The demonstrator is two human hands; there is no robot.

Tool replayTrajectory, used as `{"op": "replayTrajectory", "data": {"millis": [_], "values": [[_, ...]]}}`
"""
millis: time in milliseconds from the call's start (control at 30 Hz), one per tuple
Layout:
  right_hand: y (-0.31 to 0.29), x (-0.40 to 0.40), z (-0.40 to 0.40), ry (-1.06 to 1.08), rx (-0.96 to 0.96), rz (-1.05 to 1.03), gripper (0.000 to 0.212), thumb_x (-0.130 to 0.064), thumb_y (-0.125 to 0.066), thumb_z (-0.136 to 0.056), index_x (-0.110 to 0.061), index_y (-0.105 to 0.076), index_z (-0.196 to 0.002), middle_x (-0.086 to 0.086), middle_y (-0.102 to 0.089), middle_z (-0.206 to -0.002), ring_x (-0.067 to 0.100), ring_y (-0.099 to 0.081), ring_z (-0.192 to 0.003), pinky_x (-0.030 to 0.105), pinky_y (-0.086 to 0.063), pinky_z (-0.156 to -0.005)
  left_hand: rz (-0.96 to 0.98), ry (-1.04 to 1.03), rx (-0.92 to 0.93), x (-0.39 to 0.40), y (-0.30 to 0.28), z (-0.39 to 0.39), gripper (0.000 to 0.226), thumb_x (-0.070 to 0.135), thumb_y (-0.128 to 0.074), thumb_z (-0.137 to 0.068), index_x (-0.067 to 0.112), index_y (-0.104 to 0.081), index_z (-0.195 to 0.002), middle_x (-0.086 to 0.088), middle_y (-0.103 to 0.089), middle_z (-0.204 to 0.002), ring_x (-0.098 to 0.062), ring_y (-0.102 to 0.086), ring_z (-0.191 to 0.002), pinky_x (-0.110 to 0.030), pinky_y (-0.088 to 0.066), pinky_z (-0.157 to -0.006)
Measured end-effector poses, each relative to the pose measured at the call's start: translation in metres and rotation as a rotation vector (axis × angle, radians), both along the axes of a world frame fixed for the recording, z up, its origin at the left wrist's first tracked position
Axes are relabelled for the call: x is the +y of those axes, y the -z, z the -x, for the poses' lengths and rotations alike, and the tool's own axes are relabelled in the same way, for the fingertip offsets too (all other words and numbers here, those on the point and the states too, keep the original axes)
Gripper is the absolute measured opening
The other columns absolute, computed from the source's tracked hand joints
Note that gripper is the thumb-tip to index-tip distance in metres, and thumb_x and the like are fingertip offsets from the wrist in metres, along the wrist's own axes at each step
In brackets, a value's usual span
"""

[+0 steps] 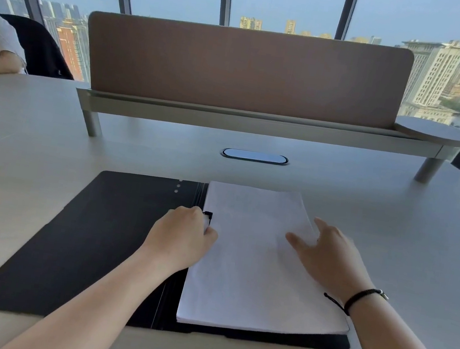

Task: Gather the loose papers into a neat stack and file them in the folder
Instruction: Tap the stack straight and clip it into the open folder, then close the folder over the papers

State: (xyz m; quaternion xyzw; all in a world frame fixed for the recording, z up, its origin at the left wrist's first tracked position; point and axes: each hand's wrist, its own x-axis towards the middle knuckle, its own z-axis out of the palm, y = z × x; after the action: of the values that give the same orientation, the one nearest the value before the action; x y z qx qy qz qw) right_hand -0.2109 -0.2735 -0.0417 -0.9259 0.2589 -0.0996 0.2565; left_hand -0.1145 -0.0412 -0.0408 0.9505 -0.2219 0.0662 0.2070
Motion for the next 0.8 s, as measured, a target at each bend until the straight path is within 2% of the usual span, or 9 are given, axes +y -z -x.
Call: {"op": "replayTrajectory", "data": {"millis": [100,167,233,333,433,467,567,700,800], "values": [[-0.005,0.002,0.008,0.032,0.055,0.140,0.066,-0.063,-0.056,-0.088,-0.026,-0.046,-0.142,0.005,-0.062,-0.121,0.032,-0.061,-0.115,0.037,-0.046,-0.078,0.028,-0.043,0.001,0.000,0.005,-0.002,0.037,0.027,-0.053,-0.090,0.013,-0.035,-0.060,0.000,-0.042,-0.056,-0.020,-0.035,-0.053,-0.030,-0.025,-0.045],[-0.008,0.006,0.012,-0.004,0.008,0.195,0.066,-0.064,-0.055,-0.088,-0.029,-0.048,-0.143,0.001,-0.058,-0.121,0.027,-0.062,-0.113,0.035,-0.049,-0.077,0.050,-0.074,0.003,0.001,0.010,-0.006,0.035,0.031,-0.052,-0.090,0.014,-0.037,-0.064,0.001,-0.044,-0.058,-0.020,-0.037,-0.057,-0.030,-0.025,-0.045],[-0.010,0.013,0.014,-0.101,-0.067,0.233,0.063,-0.064,-0.056,-0.088,-0.030,-0.053,-0.142,-0.004,-0.059,-0.125,0.023,-0.061,-0.115,0.034,-0.050,-0.082,0.073,-0.086,-0.019,0.002,0.015,-0.010,0.034,0.037,-0.052,-0.091,0.013,-0.043,-0.069,0.000,-0.054,-0.063,-0.022,-0.045,-0.061,-0.031,-0.034,-0.047],[-0.006,0.030,0.014,-0.299,-0.036,0.253,0.066,-0.069,-0.051,-0.088,-0.032,-0.054,-0.143,-0.010,-0.056,-0.143,0.017,-0.055,-0.129,0.033,-0.043,-0.102,0.123,-0.093,-0.067,0.004,0.019,-0.017,0.036,0.046,-0.056,-0.093,0.011,-0.058,-0.088,-0.003,-0.066,-0.075,-0.027,-0.061,-0.074,-0.037,-0.051,-0.063],[0.001,0.042,0.013,-0.414,0.113,0.219,0.086,-0.084,-0.033,-0.076,-0.037,-0.043,-0.148,-0.014,-0.035,-0.161,0.009,-0.032,-0.147,0.034,-0.023,-0.121,0.202,-0.097,-0.072,0.013,0.019,-0.024,0.038,0.049,-0.062,-0.091,0.012,-0.063,-0.099,-0.002,-0.068,-0.082,-0.026,-0.064,-0.083,-0.041,-0.054,-0.071],[0.003,0.044,0.012,-0.421,0.122,0.215,0.087,-0.084,-0.029,-0.076,-0.038,-0.041,-0.149,-0.016,-0.030,-0.163,0.006,-0.025,-0.150,0.035,-0.017,-0.123,0.230,-0.105,-0.063,0.018,0.018,-0.026,0.038,0.049,-0.063,-0.090,0.013,-0.065,-0.103,-0.002,-0.069,-0.086,-0.024,-0.064,-0.088,-0.039,-0.054,-0.074],[0.006,0.045,0.013,-0.411,0.094,0.236,0.071,-0.074,-0.035,-0.090,-0.038,-0.036,-0.151,-0.020,-0.023,-0.165,0.000,-0.014,-0.152,0.040,-0.009,-0.125,0.242,-0.168,-0.053,0.041,0.018,-0.030,0.045,0.050,-0.063,-0.089,0.015,-0.066,-0.117,-0.001,-0.071,-0.108,-0.023,-0.064,-0.106,-0.036,-0.050,-0.084],[0.008,0.047,0.015,-0.399,0.120,0.253,0.071,-0.073,-0.035,-0.093,-0.038,-0.029,-0.154,-0.020,-0.018,-0.167,0.001,-0.010,-0.154,0.044,-0.006,-0.126,-0.022,-0.398,0.055,0.093,0.019,-0.045,0.070,0.070,-0.051,-0.082,0.023,-0.058,-0.133,-0.003,-0.060,-0.137,-0.031,-0.050,-0.130,-0.047,-0.039,-0.105],[0.010,0.047,0.015,-0.394,0.126,0.260,0.072,-0.074,-0.033,-0.093,-0.039,-0.026,-0.155,-0.021,-0.015,-0.167,0.002,-0.009,-0.154,0.043,-0.006,-0.126,-0.061,-0.574,0.187,0.135,0.017,-0.053,0.087,0.077,-0.045,-0.079,0.020,-0.046,-0.144,-0.013,-0.047,-0.150,-0.038,-0.037,-0.140,-0.049,-0.031,-0.113]]}}
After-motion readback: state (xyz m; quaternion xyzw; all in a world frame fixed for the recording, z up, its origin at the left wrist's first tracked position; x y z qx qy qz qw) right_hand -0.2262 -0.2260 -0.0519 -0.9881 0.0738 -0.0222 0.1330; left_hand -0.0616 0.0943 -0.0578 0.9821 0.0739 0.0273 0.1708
